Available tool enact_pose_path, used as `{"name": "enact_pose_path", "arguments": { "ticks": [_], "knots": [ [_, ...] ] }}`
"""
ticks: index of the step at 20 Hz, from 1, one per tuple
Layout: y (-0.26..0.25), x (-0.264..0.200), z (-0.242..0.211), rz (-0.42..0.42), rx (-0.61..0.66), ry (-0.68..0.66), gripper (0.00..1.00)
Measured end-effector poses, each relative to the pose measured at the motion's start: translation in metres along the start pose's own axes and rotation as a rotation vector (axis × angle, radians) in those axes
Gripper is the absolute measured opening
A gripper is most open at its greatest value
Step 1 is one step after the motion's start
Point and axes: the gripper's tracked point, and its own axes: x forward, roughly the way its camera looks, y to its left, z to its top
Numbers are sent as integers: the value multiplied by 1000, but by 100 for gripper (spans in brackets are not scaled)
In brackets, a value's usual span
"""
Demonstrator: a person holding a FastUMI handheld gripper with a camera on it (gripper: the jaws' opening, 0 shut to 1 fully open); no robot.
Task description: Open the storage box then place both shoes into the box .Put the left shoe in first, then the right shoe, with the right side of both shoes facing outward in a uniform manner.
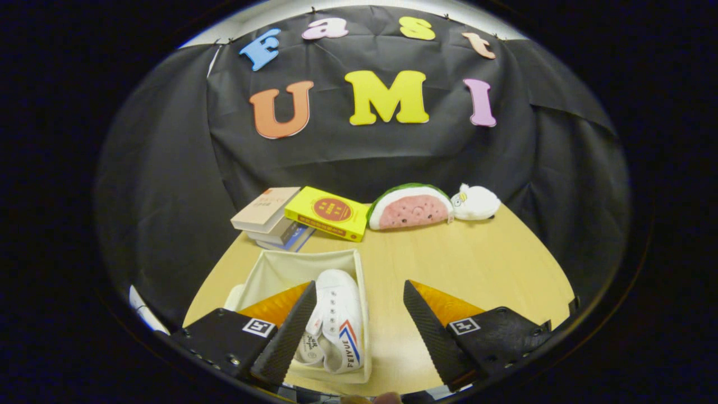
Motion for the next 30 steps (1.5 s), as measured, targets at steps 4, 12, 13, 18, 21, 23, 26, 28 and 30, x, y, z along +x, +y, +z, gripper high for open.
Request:
{"name": "enact_pose_path", "arguments": {
  "ticks": [4,12,13,18,21,23,26,28,30],
  "knots": [
    [-31,-26,36,-39,4,-90,96],
    [-90,-93,108,-71,21,-269,96],
    [-96,-101,115,-76,18,-291,96],
    [-110,-136,130,-63,17,-357,96],
    [-119,-148,130,-58,40,-370,96],
    [-120,-155,125,-54,43,-377,96],
    [-116,-160,122,-42,35,-382,96],
    [-112,-161,118,-36,33,-374,96],
    [-106,-161,117,-28,36,-373,96]
  ]
}}
